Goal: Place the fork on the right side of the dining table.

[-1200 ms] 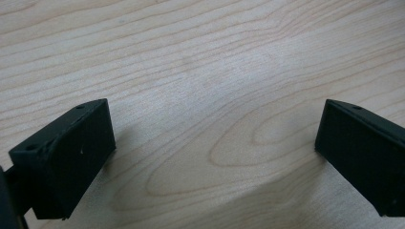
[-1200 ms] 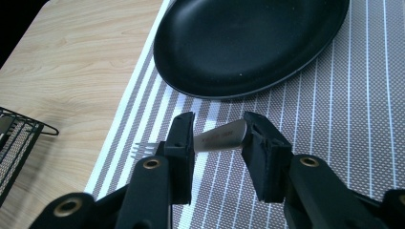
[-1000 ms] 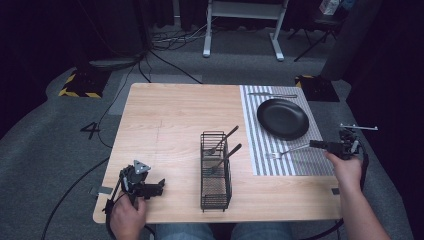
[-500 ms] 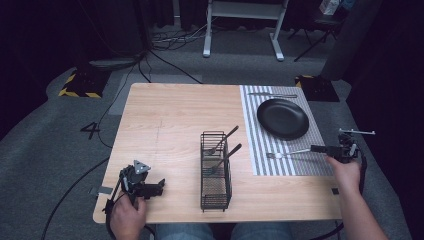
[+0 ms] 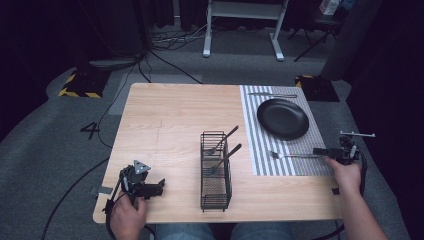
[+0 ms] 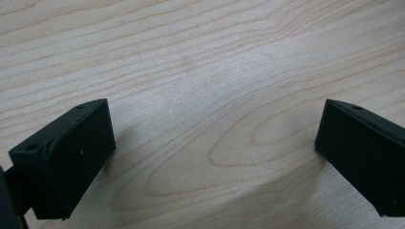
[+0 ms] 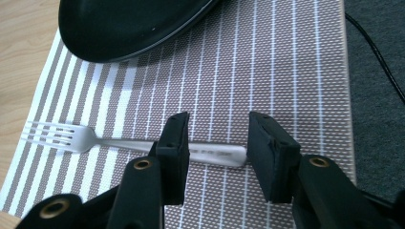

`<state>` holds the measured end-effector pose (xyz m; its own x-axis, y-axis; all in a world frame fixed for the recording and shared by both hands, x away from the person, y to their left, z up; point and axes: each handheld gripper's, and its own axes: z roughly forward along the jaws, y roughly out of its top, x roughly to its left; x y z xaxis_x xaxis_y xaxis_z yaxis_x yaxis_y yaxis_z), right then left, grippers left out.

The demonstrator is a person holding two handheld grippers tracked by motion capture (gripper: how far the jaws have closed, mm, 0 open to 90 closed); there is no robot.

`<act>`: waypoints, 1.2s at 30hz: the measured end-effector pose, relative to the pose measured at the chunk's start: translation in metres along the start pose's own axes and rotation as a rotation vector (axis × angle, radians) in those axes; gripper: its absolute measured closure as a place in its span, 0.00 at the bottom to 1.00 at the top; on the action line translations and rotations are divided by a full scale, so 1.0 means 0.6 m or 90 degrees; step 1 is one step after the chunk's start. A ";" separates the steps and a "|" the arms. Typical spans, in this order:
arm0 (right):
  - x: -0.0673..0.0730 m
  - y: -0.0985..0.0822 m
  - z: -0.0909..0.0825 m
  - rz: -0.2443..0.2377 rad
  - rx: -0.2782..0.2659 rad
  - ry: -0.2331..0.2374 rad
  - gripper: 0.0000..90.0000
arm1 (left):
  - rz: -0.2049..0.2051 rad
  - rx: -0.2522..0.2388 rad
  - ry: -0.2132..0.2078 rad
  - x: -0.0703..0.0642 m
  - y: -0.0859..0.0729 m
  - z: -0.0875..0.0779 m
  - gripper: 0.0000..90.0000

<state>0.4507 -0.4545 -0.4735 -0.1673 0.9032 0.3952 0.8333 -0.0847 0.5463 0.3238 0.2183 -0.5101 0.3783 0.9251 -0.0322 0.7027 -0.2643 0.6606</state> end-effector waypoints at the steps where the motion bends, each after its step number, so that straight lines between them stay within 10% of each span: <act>1: -0.002 0.001 -0.001 0.001 -0.002 -0.002 0.66 | 0.000 0.000 0.000 0.000 0.000 0.000 0.00; 11: 0.012 0.004 -0.022 -0.028 -0.034 0.017 0.64 | 0.000 0.000 0.000 0.000 0.000 0.000 0.00; 36: 0.151 -0.016 -0.104 -0.260 -0.094 0.009 0.55 | 0.000 0.000 0.000 0.000 0.000 0.000 0.00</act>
<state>0.3943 -0.3980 -0.3967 -0.4762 0.8690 0.1343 0.6125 0.2183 0.7598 0.3238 0.2183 -0.5101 0.3781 0.9252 -0.0327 0.7030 -0.2639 0.6604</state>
